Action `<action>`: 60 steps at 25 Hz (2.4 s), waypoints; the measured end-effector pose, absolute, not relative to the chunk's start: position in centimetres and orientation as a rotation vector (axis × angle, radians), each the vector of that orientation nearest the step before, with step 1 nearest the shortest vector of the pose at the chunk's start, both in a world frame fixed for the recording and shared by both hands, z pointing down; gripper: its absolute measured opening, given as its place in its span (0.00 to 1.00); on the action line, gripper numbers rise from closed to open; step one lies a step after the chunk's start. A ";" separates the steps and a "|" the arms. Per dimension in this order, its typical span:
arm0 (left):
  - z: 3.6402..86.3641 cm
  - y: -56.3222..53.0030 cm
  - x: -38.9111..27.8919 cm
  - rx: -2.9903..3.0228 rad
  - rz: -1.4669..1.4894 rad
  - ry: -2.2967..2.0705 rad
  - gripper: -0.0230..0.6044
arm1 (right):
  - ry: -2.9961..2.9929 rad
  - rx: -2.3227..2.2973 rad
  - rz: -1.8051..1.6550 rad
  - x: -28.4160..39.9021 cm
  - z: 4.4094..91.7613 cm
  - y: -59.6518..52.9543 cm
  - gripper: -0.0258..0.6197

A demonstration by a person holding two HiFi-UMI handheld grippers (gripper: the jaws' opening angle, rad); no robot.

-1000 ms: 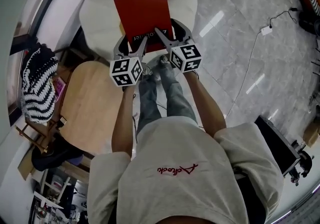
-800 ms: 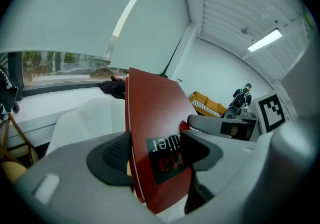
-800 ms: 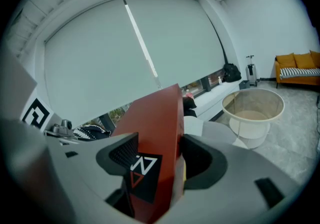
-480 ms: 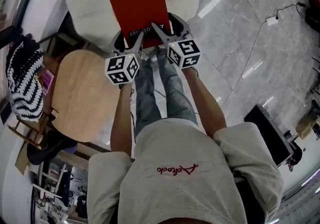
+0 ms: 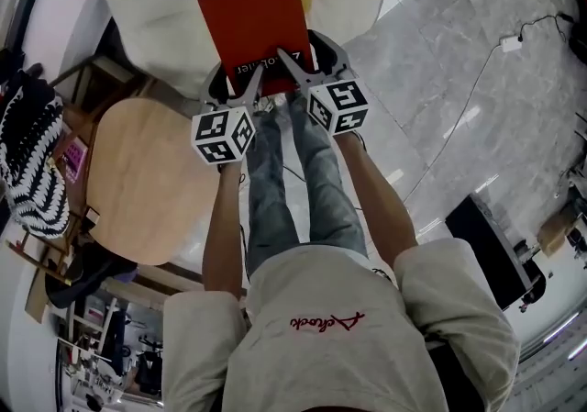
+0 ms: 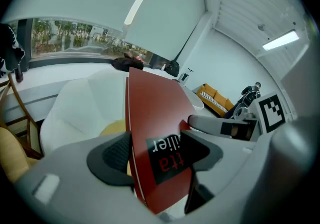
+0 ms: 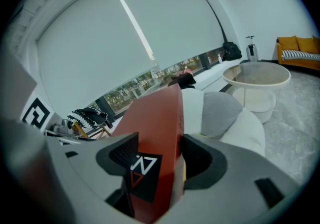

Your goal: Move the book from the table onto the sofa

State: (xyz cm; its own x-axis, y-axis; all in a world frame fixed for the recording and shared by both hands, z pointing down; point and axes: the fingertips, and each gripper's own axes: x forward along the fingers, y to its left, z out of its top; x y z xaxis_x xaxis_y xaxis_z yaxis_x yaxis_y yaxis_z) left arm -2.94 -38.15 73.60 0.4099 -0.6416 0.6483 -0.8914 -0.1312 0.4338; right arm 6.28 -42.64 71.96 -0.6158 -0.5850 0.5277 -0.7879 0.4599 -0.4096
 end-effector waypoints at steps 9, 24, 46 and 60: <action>80.4 -39.0 -3.6 1.808 0.379 -1.314 0.51 | -2.378 1.131 0.941 5.5 78.8 -43.8 0.48; 92.1 -41.2 -3.1 1.745 0.395 -1.293 0.51 | -2.329 1.105 0.993 6.0 90.8 -46.2 0.48; 105.5 -42.8 -3.4 1.655 0.439 -1.274 0.51 | -2.244 1.035 1.046 5.5 104.5 -48.0 0.48; 108.5 -43.4 -3.7 1.630 0.451 -1.287 0.51 | -2.219 1.003 0.992 4.9 107.1 -48.4 0.48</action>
